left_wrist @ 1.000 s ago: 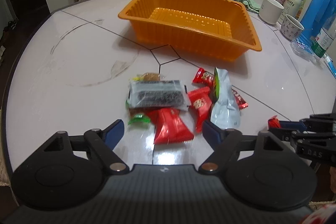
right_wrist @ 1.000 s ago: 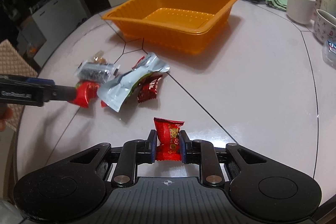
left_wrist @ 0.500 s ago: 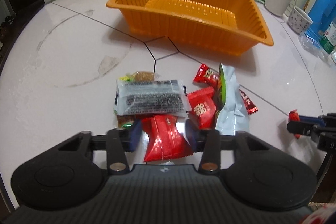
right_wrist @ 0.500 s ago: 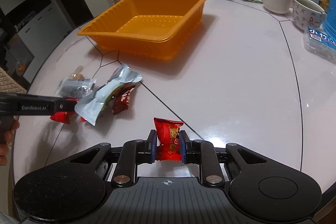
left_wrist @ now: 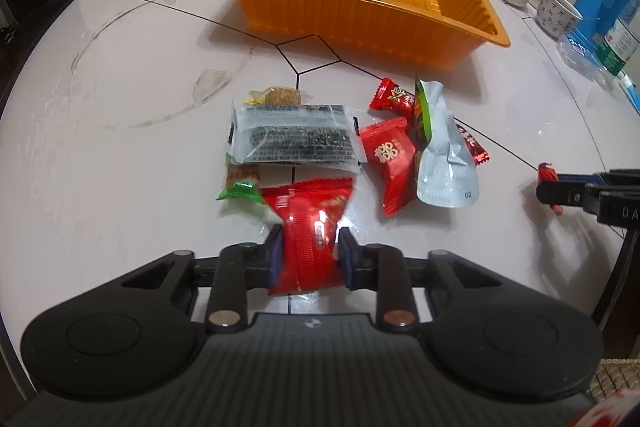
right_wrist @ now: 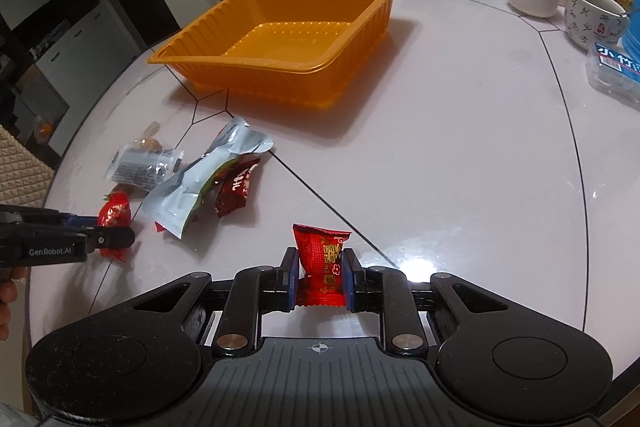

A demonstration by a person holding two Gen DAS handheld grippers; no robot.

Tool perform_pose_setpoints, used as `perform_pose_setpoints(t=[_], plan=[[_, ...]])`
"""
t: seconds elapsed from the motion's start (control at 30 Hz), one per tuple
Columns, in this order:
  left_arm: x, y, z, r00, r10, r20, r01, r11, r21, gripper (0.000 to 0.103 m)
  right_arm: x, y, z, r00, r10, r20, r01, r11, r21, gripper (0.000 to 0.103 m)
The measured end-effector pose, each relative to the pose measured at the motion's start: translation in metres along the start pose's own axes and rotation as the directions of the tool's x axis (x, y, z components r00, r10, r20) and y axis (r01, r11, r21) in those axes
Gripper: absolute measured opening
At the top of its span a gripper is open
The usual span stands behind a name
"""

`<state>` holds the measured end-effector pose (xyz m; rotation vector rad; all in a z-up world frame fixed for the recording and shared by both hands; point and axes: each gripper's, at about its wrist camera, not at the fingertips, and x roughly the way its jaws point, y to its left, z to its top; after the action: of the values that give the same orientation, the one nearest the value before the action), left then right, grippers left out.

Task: Organize snacks
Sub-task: 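Carry both snacks over the orange tray and open the left tool to drop the packet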

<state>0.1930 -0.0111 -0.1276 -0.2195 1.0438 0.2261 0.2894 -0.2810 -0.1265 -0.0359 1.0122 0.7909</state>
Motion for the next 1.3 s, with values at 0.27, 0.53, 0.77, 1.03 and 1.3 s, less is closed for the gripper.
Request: perform_pose_setpoints(t=[0.27,0.53,0.77,1.03,1.3], plan=[[-0.015,0.001,0.002,1.0,0.004,0.031,-0.004,1.0,0.004,0.021,-0.006,0.009,0.006,0.999,0.032,0.015,-0.032,0.999,-0.011,0.022],[-0.041,-0.001,0.029,0.997,0.002,0.081,-0.004,1.0,0.02,0.021,-0.017,0.026,0.03,0.994,0.085,0.067,-0.082,0.996,-0.036,0.022],[-0.052,-0.002,0.066,0.991,-0.012,0.132,0.005,0.999,0.054,0.021,-0.019,0.037,0.064,0.989,0.108,0.102,-0.104,0.994,-0.045,0.022],[-0.039,0.003,0.124,0.984,-0.049,0.17,0.033,0.995,0.096,0.021,-0.007,0.052,0.108,0.98,0.102,0.173,-0.093,0.994,-0.06,0.022],[-0.004,-0.002,0.182,0.979,-0.133,0.157,0.107,0.98,0.165,0.021,0.018,0.059,0.146,0.974,0.029,0.224,-0.029,1.0,0.0,0.022]])
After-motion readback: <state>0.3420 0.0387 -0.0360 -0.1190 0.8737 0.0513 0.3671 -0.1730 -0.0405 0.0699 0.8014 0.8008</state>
